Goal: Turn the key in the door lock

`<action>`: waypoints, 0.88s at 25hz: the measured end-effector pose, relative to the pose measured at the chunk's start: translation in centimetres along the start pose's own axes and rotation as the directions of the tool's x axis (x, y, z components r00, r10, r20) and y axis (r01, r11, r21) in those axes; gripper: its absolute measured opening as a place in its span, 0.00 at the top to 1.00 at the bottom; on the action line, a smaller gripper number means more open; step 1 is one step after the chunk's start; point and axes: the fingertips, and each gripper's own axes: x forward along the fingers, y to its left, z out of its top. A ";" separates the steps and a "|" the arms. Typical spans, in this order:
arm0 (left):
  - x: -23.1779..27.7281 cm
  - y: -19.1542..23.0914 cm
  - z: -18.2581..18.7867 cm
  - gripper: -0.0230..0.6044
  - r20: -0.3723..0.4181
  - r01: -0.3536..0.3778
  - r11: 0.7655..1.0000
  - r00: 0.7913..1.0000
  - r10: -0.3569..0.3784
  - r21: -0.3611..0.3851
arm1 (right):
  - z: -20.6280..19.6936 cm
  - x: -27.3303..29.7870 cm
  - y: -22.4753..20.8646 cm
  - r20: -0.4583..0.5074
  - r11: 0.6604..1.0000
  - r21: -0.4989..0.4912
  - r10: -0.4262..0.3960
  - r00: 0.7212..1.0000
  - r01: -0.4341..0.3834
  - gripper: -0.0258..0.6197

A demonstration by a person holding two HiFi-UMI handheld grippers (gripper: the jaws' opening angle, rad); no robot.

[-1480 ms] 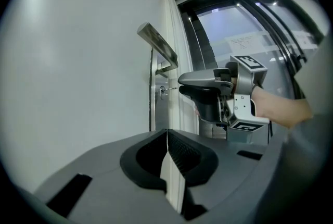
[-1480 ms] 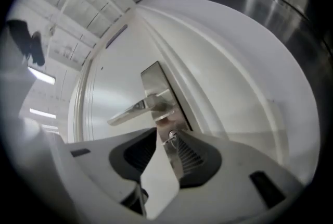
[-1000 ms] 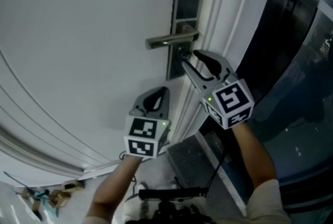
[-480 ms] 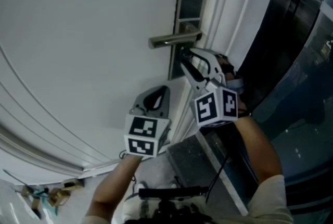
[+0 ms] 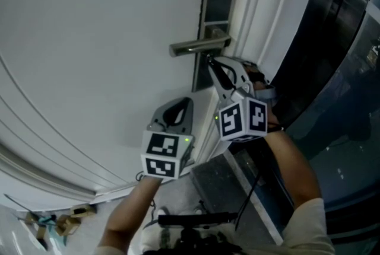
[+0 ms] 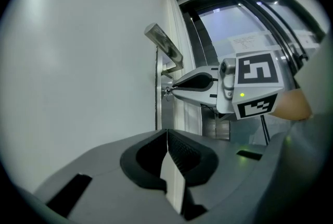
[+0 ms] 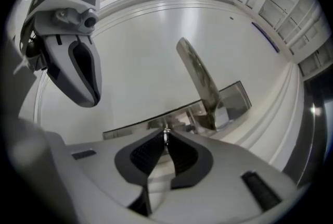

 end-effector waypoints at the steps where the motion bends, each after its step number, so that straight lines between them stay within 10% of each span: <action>1: 0.0 -0.1 0.0 0.94 -0.001 0.001 1.000 1.000 -0.001 0.000 | 0.0 0.0 0.0 0.002 1.000 0.018 -0.001 1.000 0.001 0.92; 7: 0.1 -0.1 -0.2 0.94 -0.001 0.005 1.000 1.000 -0.005 -0.004 | -0.2 0.1 -0.3 0.025 0.975 0.222 0.017 1.000 -0.022 0.93; 12: 0.0 -0.1 -0.4 0.94 -0.005 0.005 1.000 1.000 -0.005 -0.005 | -0.1 0.0 -0.9 0.054 0.889 0.453 0.041 0.998 -0.061 0.93; 22: 0.0 -0.2 -0.4 0.94 -0.007 0.005 1.000 1.000 -0.006 -0.005 | -1.0 0.1 -2.1 0.161 0.455 0.872 0.077 0.984 -0.179 0.91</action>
